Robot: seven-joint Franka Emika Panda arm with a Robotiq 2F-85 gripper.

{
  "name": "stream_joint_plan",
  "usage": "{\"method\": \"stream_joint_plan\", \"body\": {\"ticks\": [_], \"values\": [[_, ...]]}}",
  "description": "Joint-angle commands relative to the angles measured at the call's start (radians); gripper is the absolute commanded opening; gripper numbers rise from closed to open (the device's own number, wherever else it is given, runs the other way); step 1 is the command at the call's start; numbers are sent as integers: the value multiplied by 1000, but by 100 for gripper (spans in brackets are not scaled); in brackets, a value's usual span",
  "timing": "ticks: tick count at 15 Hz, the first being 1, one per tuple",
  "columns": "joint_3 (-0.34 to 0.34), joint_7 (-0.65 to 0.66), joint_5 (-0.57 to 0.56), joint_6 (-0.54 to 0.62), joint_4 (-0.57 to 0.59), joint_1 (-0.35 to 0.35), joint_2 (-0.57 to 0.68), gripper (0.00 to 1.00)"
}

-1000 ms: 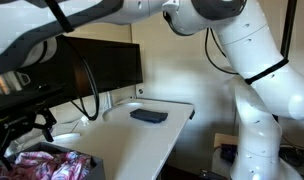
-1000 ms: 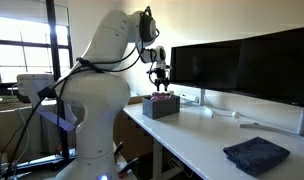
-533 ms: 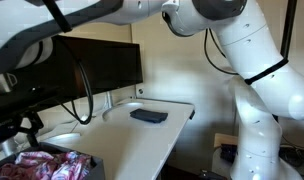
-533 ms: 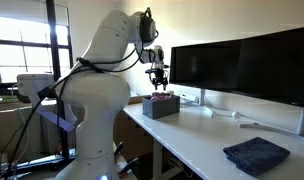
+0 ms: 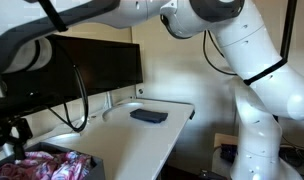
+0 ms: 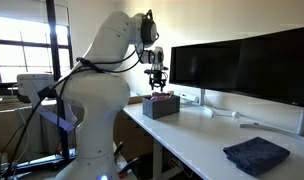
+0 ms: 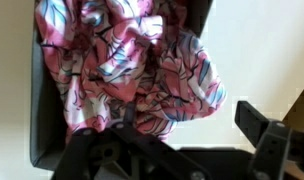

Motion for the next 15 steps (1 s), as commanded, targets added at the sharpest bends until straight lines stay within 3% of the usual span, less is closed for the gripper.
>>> {"method": "stream_joint_plan", "body": {"ticks": [1, 15], "values": [[33, -90, 75, -43, 22, -39, 26, 100], [10, -93, 98, -169, 82, -67, 66, 100]]}}
